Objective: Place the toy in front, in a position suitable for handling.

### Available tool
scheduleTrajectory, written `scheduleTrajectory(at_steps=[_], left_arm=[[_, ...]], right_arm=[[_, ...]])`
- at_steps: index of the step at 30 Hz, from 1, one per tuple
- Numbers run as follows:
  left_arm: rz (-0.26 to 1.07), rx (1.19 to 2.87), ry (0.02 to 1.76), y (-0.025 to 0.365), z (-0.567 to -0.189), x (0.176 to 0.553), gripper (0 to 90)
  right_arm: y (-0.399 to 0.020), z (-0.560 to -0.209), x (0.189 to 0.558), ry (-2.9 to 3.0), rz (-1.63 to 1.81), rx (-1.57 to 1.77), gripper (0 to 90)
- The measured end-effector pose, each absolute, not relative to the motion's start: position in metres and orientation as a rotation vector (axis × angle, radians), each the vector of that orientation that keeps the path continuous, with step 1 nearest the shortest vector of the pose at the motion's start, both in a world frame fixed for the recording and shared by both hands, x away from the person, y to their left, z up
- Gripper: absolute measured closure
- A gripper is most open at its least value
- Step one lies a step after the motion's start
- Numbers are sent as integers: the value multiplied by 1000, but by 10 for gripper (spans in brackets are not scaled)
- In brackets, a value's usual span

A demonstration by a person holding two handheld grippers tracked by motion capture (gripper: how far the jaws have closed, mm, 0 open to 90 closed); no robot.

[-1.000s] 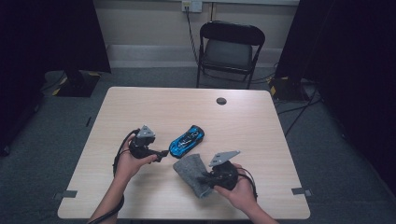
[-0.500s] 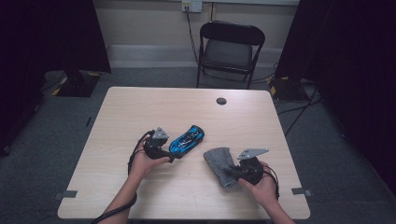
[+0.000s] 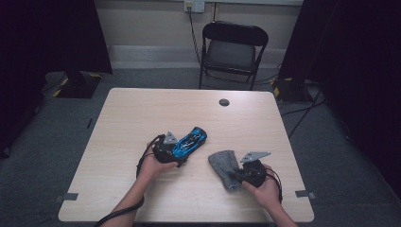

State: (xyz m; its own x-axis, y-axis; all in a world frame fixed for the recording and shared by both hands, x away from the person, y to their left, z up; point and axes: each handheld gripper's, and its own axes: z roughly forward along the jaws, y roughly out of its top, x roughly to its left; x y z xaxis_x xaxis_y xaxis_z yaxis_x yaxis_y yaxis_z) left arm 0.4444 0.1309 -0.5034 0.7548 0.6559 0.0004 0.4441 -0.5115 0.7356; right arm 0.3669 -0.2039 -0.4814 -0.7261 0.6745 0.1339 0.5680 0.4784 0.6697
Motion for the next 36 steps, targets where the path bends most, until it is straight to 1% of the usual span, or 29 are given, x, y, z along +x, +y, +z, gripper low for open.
scheduleTrajectory(at_steps=[3, 5, 6, 10, 15, 20, 27, 28, 36], left_arm=[[407, 2189, 818, 129, -503, 444, 153], [387, 2181, 822, 128, -503, 444, 178], [364, 2176, 830, 128, -504, 445, 215], [361, 2168, 839, 129, -503, 444, 253], [363, 2169, 836, 129, -503, 444, 256], [363, 2169, 835, 129, -503, 444, 256], [363, 2169, 835, 129, -503, 444, 256], [379, 2177, 829, 129, -503, 444, 256], [381, 2176, 828, 129, -503, 444, 256]], right_arm=[[-204, -482, 367, 2572, 1078, 1087, 782], [-204, -483, 368, 2573, 1081, 1092, 782], [-204, -483, 368, 2574, 1079, 1095, 782], [-205, -484, 368, 2575, 1091, 1098, 783], [-201, -476, 367, 2559, 1102, 1074, 786], [-191, -457, 372, 2528, 1153, 1029, 786], [-161, -439, 394, 2534, 1166, 951, 785], [-154, -436, 398, 2539, 1161, 937, 785], [-110, -435, 417, 2612, 1082, 807, 782]])
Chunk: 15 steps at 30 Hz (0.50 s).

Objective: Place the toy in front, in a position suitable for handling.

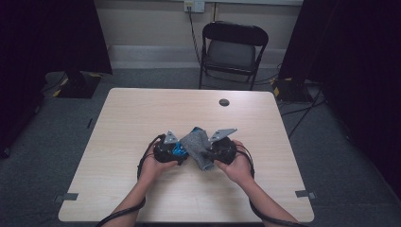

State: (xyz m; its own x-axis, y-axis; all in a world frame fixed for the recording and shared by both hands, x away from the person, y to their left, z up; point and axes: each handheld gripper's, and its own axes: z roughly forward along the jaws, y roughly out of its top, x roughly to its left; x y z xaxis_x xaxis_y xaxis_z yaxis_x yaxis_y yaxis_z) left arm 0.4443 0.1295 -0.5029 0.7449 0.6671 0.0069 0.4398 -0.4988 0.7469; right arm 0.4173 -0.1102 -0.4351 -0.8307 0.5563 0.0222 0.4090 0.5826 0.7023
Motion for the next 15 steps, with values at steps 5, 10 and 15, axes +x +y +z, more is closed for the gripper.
scheduleTrajectory(at_steps=[5, 10, 15], left_arm=[[378, 2176, 831, 129, -503, 444, 256], [380, 2175, 828, 129, -503, 444, 256], [380, 2176, 828, 129, -503, 444, 256]], right_arm=[[-94, -444, 429, 2662, 1061, 795, 775], [-84, -447, 435, 2682, 1026, 796, 775], [-84, -450, 439, 2692, 1037, 820, 767]])
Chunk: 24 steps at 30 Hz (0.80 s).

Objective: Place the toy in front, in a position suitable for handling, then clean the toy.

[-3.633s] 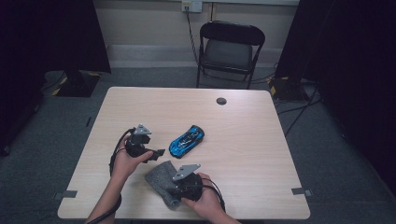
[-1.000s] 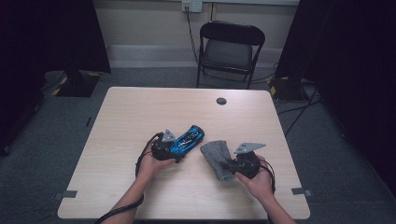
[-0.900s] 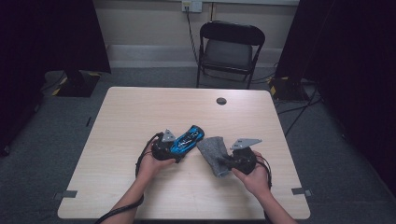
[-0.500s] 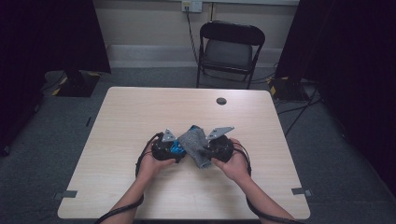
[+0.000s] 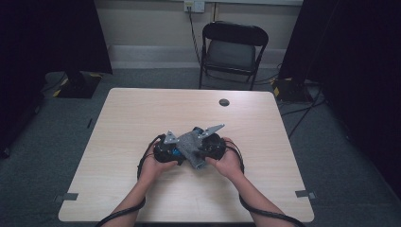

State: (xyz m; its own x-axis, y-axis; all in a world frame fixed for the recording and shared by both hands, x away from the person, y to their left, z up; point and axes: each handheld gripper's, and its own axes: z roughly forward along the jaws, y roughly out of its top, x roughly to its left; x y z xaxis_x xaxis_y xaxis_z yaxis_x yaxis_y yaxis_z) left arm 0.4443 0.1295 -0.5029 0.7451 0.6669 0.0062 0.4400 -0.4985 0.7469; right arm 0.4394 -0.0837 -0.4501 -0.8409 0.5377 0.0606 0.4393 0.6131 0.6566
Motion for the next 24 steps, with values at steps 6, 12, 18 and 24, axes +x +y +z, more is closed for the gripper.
scheduleTrajectory(at_steps=[6, 12, 18, 24], left_arm=[[380, 2177, 828, 130, -503, 444, 256], [379, 2176, 831, 130, -503, 444, 256], [379, 2176, 831, 129, -503, 444, 256], [379, 2174, 831, 129, -503, 444, 256]], right_arm=[[-80, -449, 441, 2710, 1030, 800, 771], [-73, -451, 442, 2720, 985, 808, 772], [-72, -455, 446, 2720, 987, 837, 767], [-74, -457, 447, 2705, 996, 858, 766]])
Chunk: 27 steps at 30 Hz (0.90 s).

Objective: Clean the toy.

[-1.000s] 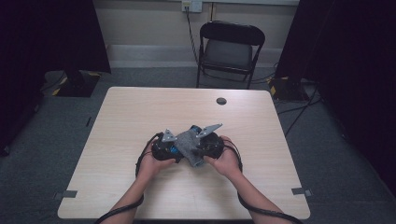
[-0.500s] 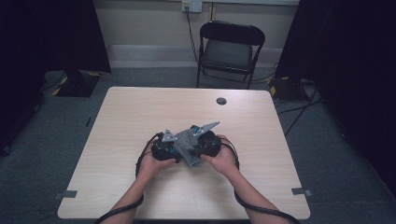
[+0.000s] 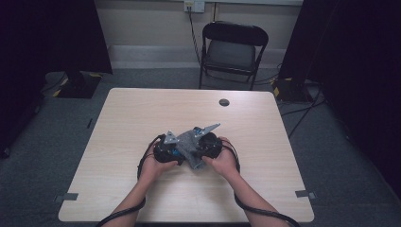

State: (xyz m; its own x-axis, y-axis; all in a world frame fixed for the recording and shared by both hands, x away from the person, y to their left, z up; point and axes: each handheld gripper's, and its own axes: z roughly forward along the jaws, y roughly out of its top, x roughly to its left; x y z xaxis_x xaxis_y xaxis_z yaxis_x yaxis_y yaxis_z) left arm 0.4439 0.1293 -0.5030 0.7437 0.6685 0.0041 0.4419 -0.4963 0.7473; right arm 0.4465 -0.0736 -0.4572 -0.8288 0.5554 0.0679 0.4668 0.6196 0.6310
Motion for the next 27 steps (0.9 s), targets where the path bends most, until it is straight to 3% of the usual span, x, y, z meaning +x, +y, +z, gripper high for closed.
scheduleTrajectory(at_steps=[17, 27], left_arm=[[378, 2174, 833, 129, -503, 444, 256], [379, 2172, 833, 129, -503, 444, 256]], right_arm=[[-68, -439, 442, 2758, 995, 684, 780], [-71, -450, 453, 2724, 936, 828, 781]])
